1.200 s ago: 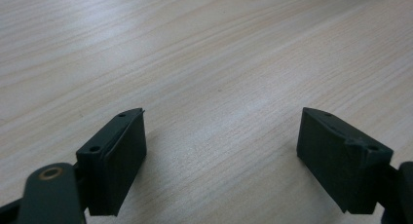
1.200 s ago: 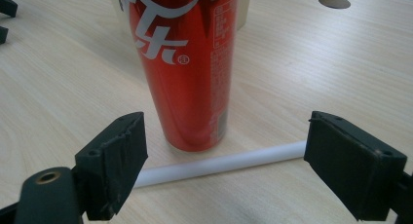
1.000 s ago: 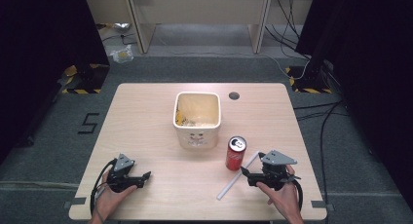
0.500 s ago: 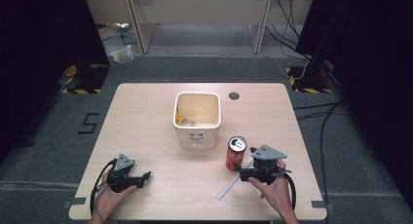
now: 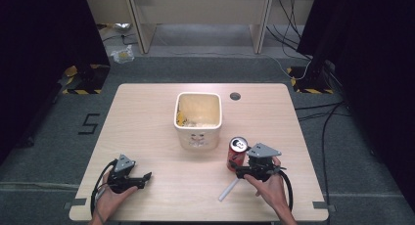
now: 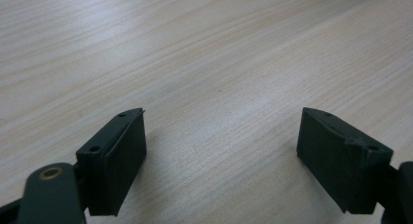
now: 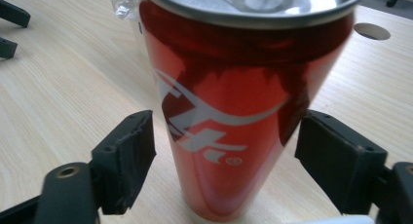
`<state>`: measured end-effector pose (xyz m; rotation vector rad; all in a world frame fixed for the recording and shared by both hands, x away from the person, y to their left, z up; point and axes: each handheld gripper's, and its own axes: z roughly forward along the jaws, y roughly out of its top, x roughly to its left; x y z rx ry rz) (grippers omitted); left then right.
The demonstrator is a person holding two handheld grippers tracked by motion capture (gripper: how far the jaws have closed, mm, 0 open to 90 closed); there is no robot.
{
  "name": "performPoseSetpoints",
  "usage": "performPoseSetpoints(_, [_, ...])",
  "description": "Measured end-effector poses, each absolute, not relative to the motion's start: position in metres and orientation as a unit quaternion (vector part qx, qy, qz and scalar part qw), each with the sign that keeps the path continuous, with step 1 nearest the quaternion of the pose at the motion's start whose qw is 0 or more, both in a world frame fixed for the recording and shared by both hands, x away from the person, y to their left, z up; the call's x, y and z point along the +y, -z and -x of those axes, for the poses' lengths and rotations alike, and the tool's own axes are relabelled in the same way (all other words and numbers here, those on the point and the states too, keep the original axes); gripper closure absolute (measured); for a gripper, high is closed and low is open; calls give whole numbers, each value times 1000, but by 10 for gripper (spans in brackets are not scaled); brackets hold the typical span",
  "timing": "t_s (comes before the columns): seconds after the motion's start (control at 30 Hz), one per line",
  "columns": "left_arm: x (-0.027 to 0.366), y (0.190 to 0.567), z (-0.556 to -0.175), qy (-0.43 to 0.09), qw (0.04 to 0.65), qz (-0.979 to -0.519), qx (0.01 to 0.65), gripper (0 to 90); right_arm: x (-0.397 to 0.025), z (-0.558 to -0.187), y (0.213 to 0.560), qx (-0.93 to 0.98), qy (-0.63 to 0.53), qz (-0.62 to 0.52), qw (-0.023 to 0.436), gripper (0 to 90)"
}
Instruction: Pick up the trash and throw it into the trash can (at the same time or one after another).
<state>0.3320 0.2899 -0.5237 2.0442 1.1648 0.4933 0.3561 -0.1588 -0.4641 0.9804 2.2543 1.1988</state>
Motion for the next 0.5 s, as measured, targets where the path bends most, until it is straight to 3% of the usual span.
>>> performPoseSetpoints(0.5, [290,524,-332,-191,361,-793,452,174,-156,-363,477,809,-426,-356,193,287])
